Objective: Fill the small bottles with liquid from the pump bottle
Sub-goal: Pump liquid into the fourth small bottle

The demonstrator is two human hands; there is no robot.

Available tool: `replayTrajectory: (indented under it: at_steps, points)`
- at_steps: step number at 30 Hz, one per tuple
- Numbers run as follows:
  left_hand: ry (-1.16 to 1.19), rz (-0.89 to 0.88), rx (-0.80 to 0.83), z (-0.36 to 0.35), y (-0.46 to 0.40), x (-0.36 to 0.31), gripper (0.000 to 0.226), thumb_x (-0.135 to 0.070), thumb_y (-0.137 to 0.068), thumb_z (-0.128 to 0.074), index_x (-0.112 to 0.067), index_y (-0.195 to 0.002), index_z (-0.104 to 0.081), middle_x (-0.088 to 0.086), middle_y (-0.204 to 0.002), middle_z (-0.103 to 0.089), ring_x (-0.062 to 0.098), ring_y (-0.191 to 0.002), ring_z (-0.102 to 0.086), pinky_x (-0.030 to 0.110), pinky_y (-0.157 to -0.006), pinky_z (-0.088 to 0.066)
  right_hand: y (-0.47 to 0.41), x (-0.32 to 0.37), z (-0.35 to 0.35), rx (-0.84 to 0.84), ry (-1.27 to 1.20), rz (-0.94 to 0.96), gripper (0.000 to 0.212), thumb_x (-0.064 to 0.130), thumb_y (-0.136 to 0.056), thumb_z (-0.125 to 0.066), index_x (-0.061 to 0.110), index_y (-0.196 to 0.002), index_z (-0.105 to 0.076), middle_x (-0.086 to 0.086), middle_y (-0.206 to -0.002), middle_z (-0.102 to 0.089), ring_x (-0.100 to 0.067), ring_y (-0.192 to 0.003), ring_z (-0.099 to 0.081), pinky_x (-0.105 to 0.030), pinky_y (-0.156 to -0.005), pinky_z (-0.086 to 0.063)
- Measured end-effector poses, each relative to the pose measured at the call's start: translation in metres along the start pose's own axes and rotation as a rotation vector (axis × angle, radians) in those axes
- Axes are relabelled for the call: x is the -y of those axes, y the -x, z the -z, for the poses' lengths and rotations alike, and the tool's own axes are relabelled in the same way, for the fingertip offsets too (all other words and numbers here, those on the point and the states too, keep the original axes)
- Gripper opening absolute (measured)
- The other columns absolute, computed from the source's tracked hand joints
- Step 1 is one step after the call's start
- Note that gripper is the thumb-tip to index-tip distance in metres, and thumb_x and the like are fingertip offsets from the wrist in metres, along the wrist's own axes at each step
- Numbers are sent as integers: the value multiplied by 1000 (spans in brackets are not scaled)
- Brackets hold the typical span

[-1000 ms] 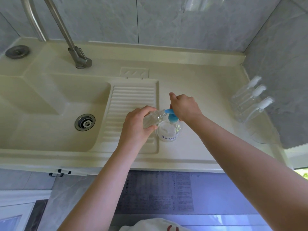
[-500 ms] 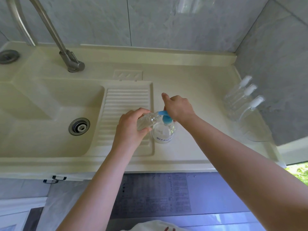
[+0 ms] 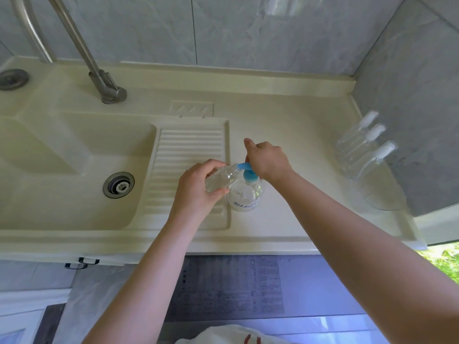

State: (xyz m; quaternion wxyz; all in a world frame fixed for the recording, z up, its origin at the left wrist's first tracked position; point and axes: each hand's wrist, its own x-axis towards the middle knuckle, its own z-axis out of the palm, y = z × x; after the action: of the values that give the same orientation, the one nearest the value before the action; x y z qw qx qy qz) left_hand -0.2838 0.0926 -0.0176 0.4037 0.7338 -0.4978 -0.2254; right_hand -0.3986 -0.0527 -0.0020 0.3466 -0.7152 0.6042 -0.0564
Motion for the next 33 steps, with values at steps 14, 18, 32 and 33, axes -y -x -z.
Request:
replayTrajectory:
  at_steps: [14, 18, 32, 33]
  points:
    - [303, 200, 31, -5, 19, 13, 41, -27, -69, -86, -34, -103, -65, -6, -103, -71, 17, -102, -63, 29, -87, -51, 17, 2, 31, 103, -267, -5, 46, 45, -101, -33, 19, -79, -64, -2, -80, -59, -17, -65, -48, -28, -60, -35]
    - [335, 206, -13, -8, 30, 5, 41, -23, -70, -86, -33, -104, -65, -7, -104, -71, 18, -103, -64, 31, -85, -52, 27, -18, 45, 66, -344, -19, 35, 39, -100, -40, 16, -89, -65, -2, -79, -58, -17, -64, -47, -27, -56, -35]
    - [439, 121, -48, -23, 60, -43, 43, -24, -67, -86, -33, -105, -66, -9, -102, -73, 22, -106, -65, 38, -91, -54, 59, -93, 77, -68, -408, -23, 25, 1, -92, -43, 11, -97, -65, -4, -78, -59, -15, -63, -52, -23, -52, -38]
    - [455, 119, -49, -24, 62, -47, 43, -21, -69, -86, -32, -105, -66, -9, -101, -73, 22, -106, -64, 34, -85, -55, 61, -100, 75, -88, -387, -25, 25, 3, -91, -44, 14, -96, -65, -5, -83, -62, -16, -67, -56, -25, -56, -44]
